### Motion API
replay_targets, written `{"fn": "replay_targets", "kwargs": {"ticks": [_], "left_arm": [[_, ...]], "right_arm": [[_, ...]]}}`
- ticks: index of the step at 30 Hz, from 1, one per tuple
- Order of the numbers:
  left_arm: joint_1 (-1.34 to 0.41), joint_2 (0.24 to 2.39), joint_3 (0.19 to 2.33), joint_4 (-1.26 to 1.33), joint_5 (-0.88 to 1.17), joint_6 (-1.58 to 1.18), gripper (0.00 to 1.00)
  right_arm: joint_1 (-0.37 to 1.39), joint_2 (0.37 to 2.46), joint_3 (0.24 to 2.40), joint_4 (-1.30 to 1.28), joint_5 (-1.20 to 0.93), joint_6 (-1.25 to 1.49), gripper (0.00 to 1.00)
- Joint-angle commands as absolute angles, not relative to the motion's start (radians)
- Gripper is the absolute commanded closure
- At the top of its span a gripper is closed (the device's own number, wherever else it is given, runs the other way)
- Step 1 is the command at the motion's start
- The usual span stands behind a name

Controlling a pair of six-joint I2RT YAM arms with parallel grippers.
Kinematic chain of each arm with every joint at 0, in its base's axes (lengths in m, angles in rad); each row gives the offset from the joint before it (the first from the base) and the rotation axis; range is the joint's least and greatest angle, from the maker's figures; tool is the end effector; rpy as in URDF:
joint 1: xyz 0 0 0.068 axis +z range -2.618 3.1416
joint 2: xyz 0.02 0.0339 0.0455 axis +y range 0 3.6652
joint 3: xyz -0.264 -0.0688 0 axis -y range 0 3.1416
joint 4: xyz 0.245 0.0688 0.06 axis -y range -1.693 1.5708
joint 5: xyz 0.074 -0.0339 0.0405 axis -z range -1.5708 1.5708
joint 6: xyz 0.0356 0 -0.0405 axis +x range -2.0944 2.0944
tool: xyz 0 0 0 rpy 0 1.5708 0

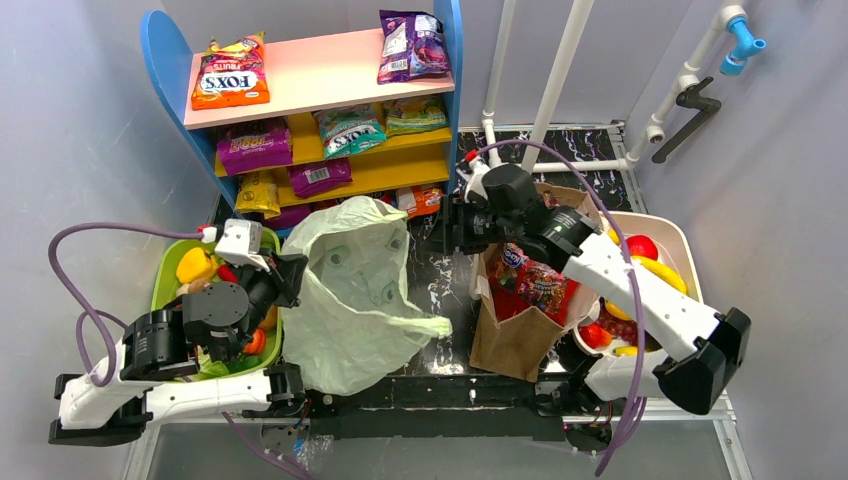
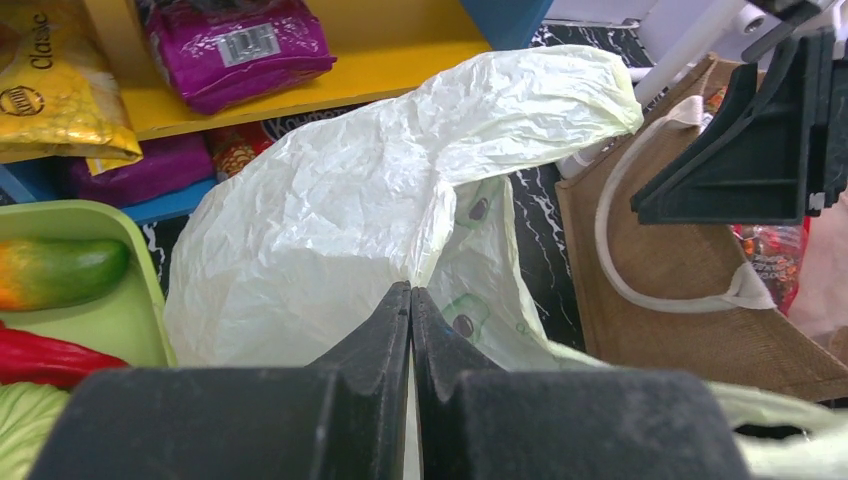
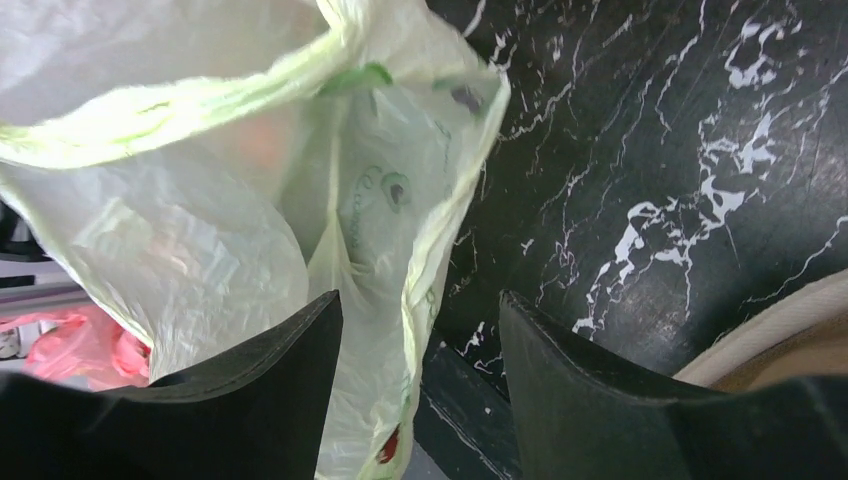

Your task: Place the food into the grocery bag and tie it

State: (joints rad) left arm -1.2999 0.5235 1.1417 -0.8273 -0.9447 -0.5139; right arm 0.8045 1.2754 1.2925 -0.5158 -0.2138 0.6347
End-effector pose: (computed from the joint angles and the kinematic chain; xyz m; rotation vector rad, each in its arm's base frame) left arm 0.0409 -0.0395 0.4167 0.0010 1.7193 -0.5134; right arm 0.1905 0.2089 0.3782 -0.3330 2.2249 1.0603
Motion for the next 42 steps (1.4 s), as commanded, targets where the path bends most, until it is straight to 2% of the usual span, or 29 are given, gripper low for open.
{"fn": "replay_targets", "kwargs": {"ticks": [1,5,11,23,34,42], "left_arm": [[-1.301,0.482,1.129,-0.888,-1.019,-0.566,1.0],[-1.301,0.447,1.118,-0.9,-1.035,-0.578,1.0],[-1.301,0.42,1.119,-0.921,-1.034,-0.587,1.0],[-1.301,0.387,1.12,-0.954,-1.037,-0.611,1.0],[-1.301,0.381,1.126,-0.983,-1.045,-0.627,1.0],[-1.301,0.374,1.132,-1.007,-1.051,-0.644,1.0]], "right_arm": [[0.832,1.295,1.315,-0.494,-0.139,0.661,0.33],[0.85,1.332,1.281,-0.436,-0.164,0.696,0.32],[0.869,1.379,1.218,-0.302,-0.199,0.748,0.23],[0.881,1.489,1.169,-0.148,-0.275,0.816,0.22],[0.894,1.575,1.135,-0.058,-0.293,0.929,0.26],[0.912,1.638,1.145,0.035,-0.378,0.942,0.36]]}}
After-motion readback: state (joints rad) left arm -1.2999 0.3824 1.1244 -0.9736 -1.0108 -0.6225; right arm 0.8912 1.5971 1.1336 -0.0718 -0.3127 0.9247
